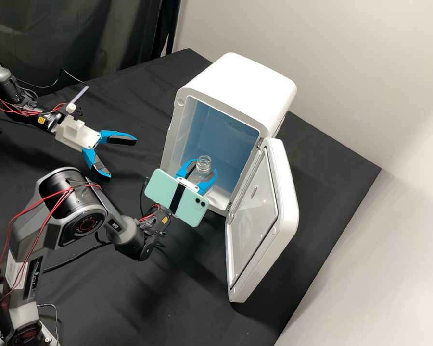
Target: Place the flask in the incubator
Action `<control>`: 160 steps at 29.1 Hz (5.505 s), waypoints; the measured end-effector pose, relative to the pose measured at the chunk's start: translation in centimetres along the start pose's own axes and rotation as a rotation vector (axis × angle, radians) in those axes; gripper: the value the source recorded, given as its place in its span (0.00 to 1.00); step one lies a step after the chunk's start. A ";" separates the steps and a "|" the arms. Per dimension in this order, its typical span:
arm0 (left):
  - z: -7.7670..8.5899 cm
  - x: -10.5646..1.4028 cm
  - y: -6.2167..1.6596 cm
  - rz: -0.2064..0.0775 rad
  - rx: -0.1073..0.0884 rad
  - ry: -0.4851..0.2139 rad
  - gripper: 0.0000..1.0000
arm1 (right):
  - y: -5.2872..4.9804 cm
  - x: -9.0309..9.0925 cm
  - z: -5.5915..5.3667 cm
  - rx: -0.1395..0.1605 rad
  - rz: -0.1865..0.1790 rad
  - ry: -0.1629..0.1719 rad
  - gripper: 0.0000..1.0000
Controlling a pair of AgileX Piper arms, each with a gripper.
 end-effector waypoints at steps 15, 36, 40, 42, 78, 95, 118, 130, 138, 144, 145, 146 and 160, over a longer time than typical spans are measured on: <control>0.0 0.0 0.00 0.000 0.000 0.000 1.00 | 0.9 4.1 -0.4 0.039 0.100 0.042 0.00; 0.0 0.0 0.00 0.000 0.000 0.000 1.00 | -2.7 10.0 1.1 0.065 0.051 -0.016 0.00; 0.0 0.0 0.00 0.000 0.000 0.000 1.00 | -3.1 10.4 1.9 0.045 0.047 -0.028 0.00; 0.0 0.0 0.00 0.000 0.000 0.000 1.00 | -3.3 10.6 2.1 0.045 0.045 -0.030 0.00; 0.0 0.0 0.00 0.000 0.000 0.000 1.00 | -4.2 12.9 4.7 0.056 0.050 -0.107 0.00; 0.0 0.0 0.00 0.000 0.000 0.000 1.00 | -4.8 12.8 5.5 0.056 0.032 -0.142 1.00; 0.0 0.0 0.00 0.000 0.000 0.000 1.00 | -5.5 12.4 5.6 0.047 -0.018 -0.126 1.00; 0.0 0.0 0.00 0.000 0.000 0.000 1.00 | -5.8 12.0 5.8 0.055 -0.027 -0.127 1.00; 0.0 0.0 0.00 0.000 0.000 0.000 1.00 | -5.8 11.6 6.0 0.057 -0.028 -0.132 1.00; 0.0 0.0 0.00 0.000 0.000 0.000 1.00 | -4.8 10.8 5.4 0.070 -0.015 -0.130 1.00; 0.0 0.0 0.00 0.000 0.000 0.000 1.00 | -4.6 10.7 5.2 0.068 -0.009 -0.122 1.00; 0.0 0.0 0.00 0.000 0.000 0.000 1.00 | -4.4 10.6 5.0 0.070 -0.004 -0.117 1.00; 0.2 0.0 -0.03 -0.001 0.001 -0.005 1.00 | -2.8 8.5 4.2 0.079 0.040 -0.057 1.00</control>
